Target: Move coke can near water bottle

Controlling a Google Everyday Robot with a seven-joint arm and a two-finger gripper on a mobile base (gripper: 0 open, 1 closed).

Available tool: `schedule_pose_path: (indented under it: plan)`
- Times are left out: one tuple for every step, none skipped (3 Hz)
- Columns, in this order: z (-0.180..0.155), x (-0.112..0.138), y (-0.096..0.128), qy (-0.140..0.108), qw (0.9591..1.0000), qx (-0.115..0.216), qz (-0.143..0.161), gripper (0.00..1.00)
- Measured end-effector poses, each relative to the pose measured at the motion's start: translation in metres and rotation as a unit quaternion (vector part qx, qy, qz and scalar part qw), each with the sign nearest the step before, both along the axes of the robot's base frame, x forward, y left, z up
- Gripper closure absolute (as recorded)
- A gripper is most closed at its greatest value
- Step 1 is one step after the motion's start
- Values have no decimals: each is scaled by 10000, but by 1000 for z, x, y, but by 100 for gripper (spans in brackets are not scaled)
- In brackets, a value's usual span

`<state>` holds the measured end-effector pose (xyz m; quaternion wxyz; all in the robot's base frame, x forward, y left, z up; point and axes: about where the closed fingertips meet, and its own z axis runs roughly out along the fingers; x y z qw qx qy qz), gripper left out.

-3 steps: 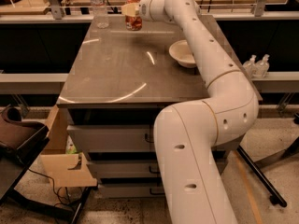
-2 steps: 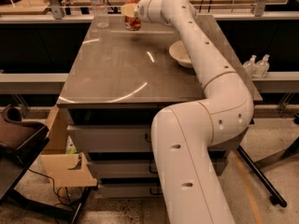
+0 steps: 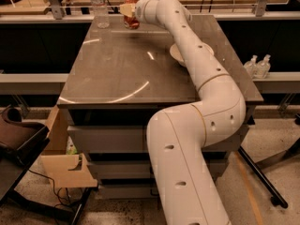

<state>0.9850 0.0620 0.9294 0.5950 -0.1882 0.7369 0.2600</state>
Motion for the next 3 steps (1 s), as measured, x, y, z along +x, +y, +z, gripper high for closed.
schedule_pose_path:
  plan:
    - [3,6,5,-175,9998,-88,-77,100]
    - [3,10,12,-323,9993,-140,-92,100]
    - [0,13,20,-416,9990,-134,-50,100]
